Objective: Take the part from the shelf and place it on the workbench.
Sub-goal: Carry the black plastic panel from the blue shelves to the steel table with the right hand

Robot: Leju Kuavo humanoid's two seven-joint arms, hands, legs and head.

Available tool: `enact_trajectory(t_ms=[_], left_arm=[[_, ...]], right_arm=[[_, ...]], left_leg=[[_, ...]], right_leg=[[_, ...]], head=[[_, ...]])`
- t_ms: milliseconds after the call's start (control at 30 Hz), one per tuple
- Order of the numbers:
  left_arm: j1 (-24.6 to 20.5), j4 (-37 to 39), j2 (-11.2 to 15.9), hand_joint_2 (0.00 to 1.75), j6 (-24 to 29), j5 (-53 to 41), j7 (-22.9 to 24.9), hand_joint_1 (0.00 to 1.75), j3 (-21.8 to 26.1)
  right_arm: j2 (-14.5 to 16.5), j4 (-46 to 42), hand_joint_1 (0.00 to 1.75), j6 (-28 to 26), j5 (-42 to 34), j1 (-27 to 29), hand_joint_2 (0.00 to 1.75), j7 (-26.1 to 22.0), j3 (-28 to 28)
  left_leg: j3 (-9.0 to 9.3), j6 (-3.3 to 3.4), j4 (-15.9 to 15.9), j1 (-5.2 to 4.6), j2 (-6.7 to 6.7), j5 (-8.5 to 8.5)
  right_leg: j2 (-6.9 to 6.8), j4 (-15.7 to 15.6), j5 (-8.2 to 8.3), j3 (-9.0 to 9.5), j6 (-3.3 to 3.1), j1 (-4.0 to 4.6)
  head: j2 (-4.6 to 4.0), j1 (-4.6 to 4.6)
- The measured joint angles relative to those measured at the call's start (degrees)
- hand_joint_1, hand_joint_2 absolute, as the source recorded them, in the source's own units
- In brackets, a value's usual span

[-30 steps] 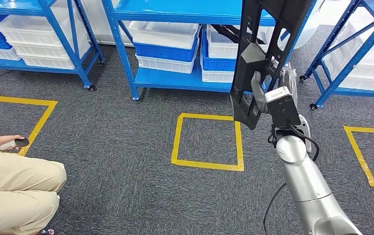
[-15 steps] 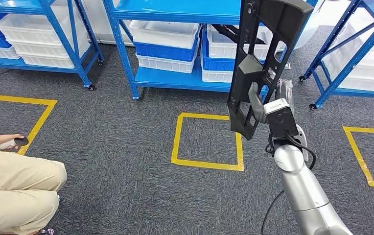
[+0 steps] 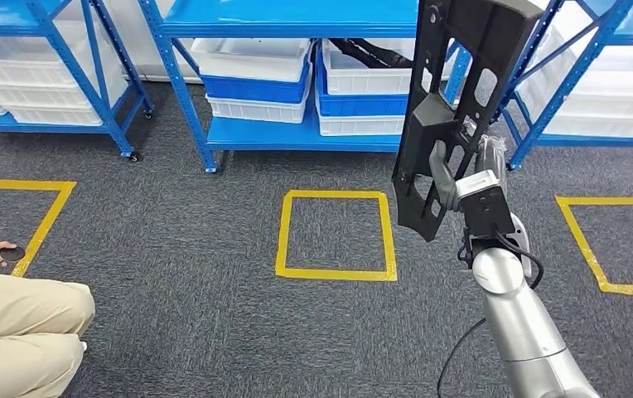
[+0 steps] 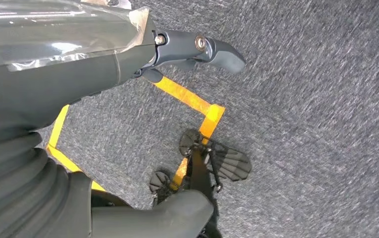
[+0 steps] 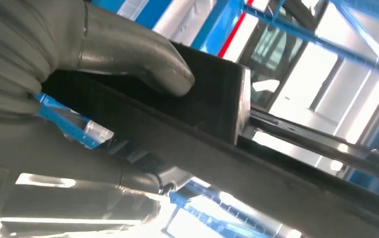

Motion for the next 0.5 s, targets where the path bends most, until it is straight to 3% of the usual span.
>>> enact_trajectory(t_ms=[33, 67, 100, 133, 167, 200, 233, 267, 300, 333, 433, 467, 500], left_arm=[[0.0, 0.01, -0.11, 1.75, 0.01, 0.02, 0.04, 0.0, 0.16], [-0.01, -0.01, -0.18, 1.75, 0.0, 0.02, 0.09, 0.0, 0.33], [-0.02, -0.01, -0.22, 1.75, 0.0, 0.02, 0.13, 0.0, 0.43], [-0.01, -0.02, -0.26, 1.75, 0.0, 0.02, 0.16, 0.0, 0.51], [0.02, -0.03, -0.22, 1.75, 0.0, 0.02, 0.18, 0.0, 0.56], [0.06, -0.03, -0.23, 1.75, 0.0, 0.02, 0.19, 0.0, 0.56], [0.1, -0.03, -0.23, 1.75, 0.0, 0.02, 0.19, 0.0, 0.57], [0.12, -0.02, -0.23, 1.75, -0.03, 0.01, 0.2, 0.0, 0.57], [0.13, -0.02, -0.23, 1.75, -0.08, 0.0, 0.2, 0.0, 0.57], [0.13, -0.01, -0.24, 1.75, -0.14, -0.02, 0.2, 0.0, 0.57], [0.11, -0.02, -0.04, 1.75, -0.37, -0.13, 0.14, 0.0, 0.57], [0.11, -0.02, 0.02, 1.75, -0.44, -0.18, 0.09, 0.0, 0.57], [0.11, -0.02, 0.08, 1.75, -0.49, -0.22, 0.06, 0.0, 0.56]], right_arm=[[-0.04, 0.0, 1.75, 0.16, -0.04, 0.1, 1.75, -0.04, -0.14], [-0.06, -0.02, 1.75, 0.3, -0.06, 0.22, 1.75, -0.08, -0.32], [-0.07, -0.06, 1.75, 0.39, -0.07, 0.23, 1.75, -0.12, -0.46], [-0.05, -0.1, 1.75, 0.48, -0.09, 0.24, 1.75, -0.15, -0.59], [0.01, -0.15, 1.75, 0.49, -0.1, 0.22, 1.75, -0.19, -0.64], [0.07, -0.17, 1.75, 0.49, -0.12, 0.24, 1.75, -0.2, -0.63], [0.12, -0.17, 1.75, 0.49, -0.14, 0.3, 1.75, -0.2, -0.63], [0.15, -0.17, 1.75, 0.49, -0.16, 0.39, 1.75, -0.2, -0.63], [0.14, -0.18, 1.75, 0.49, -0.22, 0.49, 1.75, -0.2, -0.63], [0.12, -0.19, 1.75, 0.49, -0.3, 0.57, 1.75, -0.2, -0.63], [0.06, -0.36, 1.75, 0.49, -0.57, 0.65, 1.75, -0.21, -0.66], [0.01, -0.46, 1.75, 0.48, -0.65, 0.73, 1.75, -0.22, -0.69], [-0.07, -0.58, 1.75, 0.46, -0.69, 0.91, 1.75, -0.24, -0.72]], left_leg=[[-0.28, -0.33, 0.13, 0.26, 0.73, 0.13], [-0.55, -1.12, 0.45, 0.36, 1.74, 0.15], [-1.06, -2.13, 1.73, 0.69, 1.65, -0.8], [-2.08, -3.13, 4.29, 1.0, 1.19, -2.51], [-3.59, -3.84, 8.03, 1.08, 0.25, -4.87], [-5.5, -4.06, 12.58, 1.28, -1.09, -7.51], [-7.13, -3.92, 16.45, 1.22, -1.54, -9.22], [-8.0, -3.67, 18.65, 1.13, -1.69, -9.89], [-7.72, -3.29, 18.59, 1.01, -1.81, -9.46], [-6.16, -2.76, 16.06, 0.87, -2.16, -8.06], [0.49, -0.51, 4.72, 0.31, -6.09, -4.03], [1.49, -0.04, 2.95, 0.05, -6.89, -3.72], [1.74, 0.16, 2.44, -0.2, -6.77, -3.81]], right_leg=[[-0.37, 0.33, -0.23, 0.32, 0.89, -0.52], [-1.02, -1.2, 0.33, 1.43, 1.3, -0.85], [-1.05, -5.33, 2.14, 3.54, 1.14, -1.12], [-0.95, -9.62, 4.02, 5.64, 0.82, -1.31], [-0.29, -10.41, 4.63, 5.64, -0.32, -1.14], [0.82, -10.4, 5.05, 5.26, -1.0, -1.02], [1.51, -10.38, 5.23, 4.97, -1.27, -0.77], [2.23, -10.37, 5.4, 4.73, -1.5, -0.52], [2.97, -10.37, 5.56, 4.57, -1.64, -0.28], [3.73, -10.37, 5.7, 4.49, -1.71, -0.06], [5.7, -10.39, 6.11, 4.31, -1.59, 0.16], [6.24, -10.4, 6.28, 4.18, -1.41, 0.04], [6.8, -10.51, 6.48, 4.0, -1.11, -0.1]], head=[[0.0, 0.05], [0.0, 0.11], [0.0, 0.14], [0.0, 0.1], [0.0, 0.08], [0.0, 0.0], [0.0, -0.04], [0.0, -0.05], [0.0, -0.05], [0.0, -0.04], [0.0, 0.19], [0.0, 0.21], [0.0, 0.22]])
